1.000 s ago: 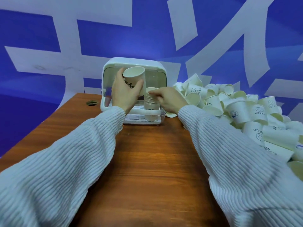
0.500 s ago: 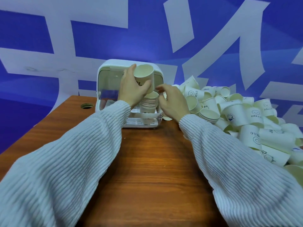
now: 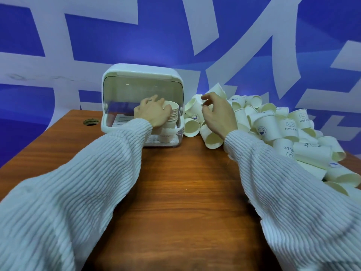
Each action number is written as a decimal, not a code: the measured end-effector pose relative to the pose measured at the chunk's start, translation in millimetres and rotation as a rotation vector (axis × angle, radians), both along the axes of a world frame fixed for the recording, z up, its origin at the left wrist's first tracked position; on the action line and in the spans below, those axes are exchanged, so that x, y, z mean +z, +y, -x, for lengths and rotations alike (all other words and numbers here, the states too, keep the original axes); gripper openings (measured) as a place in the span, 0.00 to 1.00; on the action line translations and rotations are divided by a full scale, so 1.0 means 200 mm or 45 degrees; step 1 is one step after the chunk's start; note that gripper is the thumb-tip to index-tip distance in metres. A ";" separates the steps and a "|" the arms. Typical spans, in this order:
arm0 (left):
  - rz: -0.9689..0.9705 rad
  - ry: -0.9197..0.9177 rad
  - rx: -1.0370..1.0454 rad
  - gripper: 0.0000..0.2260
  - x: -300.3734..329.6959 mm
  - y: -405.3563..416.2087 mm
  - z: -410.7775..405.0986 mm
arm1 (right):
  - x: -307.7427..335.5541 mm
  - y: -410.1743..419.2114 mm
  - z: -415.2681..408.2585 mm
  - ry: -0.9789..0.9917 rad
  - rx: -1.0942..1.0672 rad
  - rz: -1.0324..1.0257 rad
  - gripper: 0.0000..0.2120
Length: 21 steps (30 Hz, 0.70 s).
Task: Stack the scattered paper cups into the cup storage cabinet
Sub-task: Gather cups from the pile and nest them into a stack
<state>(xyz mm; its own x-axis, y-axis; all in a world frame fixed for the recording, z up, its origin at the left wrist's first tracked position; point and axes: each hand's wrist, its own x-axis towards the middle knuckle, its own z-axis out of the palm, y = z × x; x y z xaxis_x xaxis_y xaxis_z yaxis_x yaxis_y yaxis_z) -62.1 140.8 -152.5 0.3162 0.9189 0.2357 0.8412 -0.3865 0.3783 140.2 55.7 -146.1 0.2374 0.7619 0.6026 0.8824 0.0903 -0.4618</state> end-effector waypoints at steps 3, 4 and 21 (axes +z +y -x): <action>-0.172 -0.140 -0.002 0.28 -0.01 -0.03 -0.02 | 0.05 -0.08 -0.11 0.025 -0.123 0.087 0.17; -0.288 -0.250 -0.017 0.28 -0.02 -0.06 -0.05 | 0.05 -0.11 -0.15 0.007 -0.180 0.137 0.18; -0.367 -0.480 -0.527 0.27 -0.18 -0.44 -0.39 | 0.07 -0.35 -0.36 -0.145 -0.099 0.563 0.10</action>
<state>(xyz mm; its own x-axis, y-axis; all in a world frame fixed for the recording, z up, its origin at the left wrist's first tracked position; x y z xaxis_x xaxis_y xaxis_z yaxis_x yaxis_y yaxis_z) 15.4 53.1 -187.6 0.4789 0.6211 0.6204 0.4296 -0.7821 0.4514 213.0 -14.7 -131.4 0.2550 0.9343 0.2493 0.9260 -0.1618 -0.3411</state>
